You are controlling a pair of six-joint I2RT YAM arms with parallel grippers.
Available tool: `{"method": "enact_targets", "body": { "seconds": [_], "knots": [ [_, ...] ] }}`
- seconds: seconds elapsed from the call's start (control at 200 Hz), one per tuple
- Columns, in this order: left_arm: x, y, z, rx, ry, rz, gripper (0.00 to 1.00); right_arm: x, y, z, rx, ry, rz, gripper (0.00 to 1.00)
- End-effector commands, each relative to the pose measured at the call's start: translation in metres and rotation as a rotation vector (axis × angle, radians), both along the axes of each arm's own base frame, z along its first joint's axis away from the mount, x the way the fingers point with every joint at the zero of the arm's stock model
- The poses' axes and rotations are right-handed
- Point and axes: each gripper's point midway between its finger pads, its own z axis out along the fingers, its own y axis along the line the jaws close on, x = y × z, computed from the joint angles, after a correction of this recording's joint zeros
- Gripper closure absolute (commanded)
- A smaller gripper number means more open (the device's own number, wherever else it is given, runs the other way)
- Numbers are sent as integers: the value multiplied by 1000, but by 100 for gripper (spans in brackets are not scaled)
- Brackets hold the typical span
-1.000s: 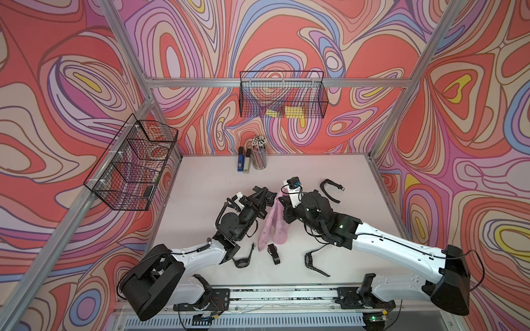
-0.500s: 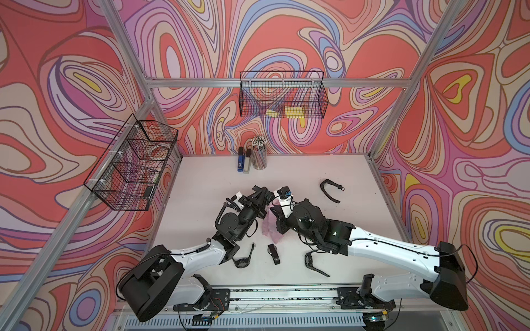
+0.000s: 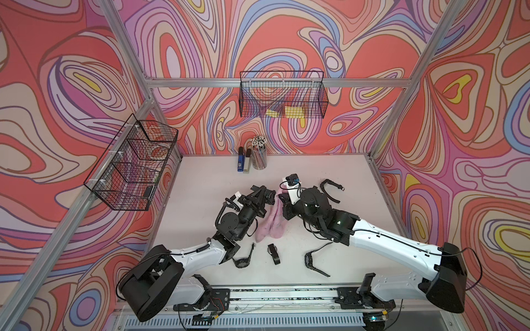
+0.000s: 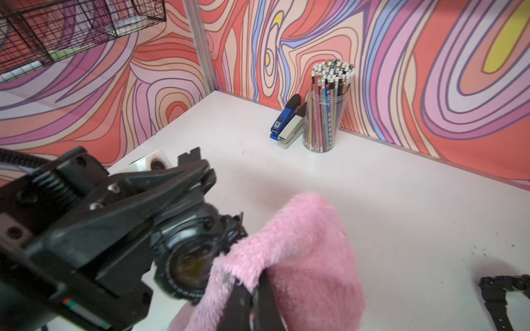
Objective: Wipe the watch dial
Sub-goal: Wipe the dirt from the watch dial.
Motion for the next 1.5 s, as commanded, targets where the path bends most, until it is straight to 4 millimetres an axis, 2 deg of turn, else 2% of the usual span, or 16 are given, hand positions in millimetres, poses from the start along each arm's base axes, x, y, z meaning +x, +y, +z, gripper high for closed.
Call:
{"method": "enact_targets", "body": {
  "seconds": [0.0,0.205,0.32,0.466,0.636,0.746,0.881,1.077,1.282,1.492],
  "knots": [
    [-17,-3,37,-87,-101,-58,100,7,-11,14,4,-29,-43,100],
    [-19,1,35,-89,-97,-49,100,0,-42,21,10,-33,-93,100],
    [-19,2,35,-87,-98,-45,100,-11,-48,29,29,-34,-70,100],
    [-19,2,34,-85,-98,-42,100,-32,-38,33,44,-26,13,100],
    [-18,-1,36,-81,-106,-49,100,-52,-8,25,30,-9,117,100],
    [-19,-2,39,-79,-115,-54,100,-48,8,21,37,-7,150,100],
    [-19,-4,39,-64,-115,-62,100,-39,25,25,31,-24,173,100],
    [-21,-10,42,-56,-126,-84,100,-27,42,26,3,-41,173,100],
    [-22,-11,38,-56,-119,-87,100,-7,26,44,26,-75,104,100],
    [-22,-12,36,-52,-116,-90,100,-6,18,49,27,-77,84,100]
  ]
}}
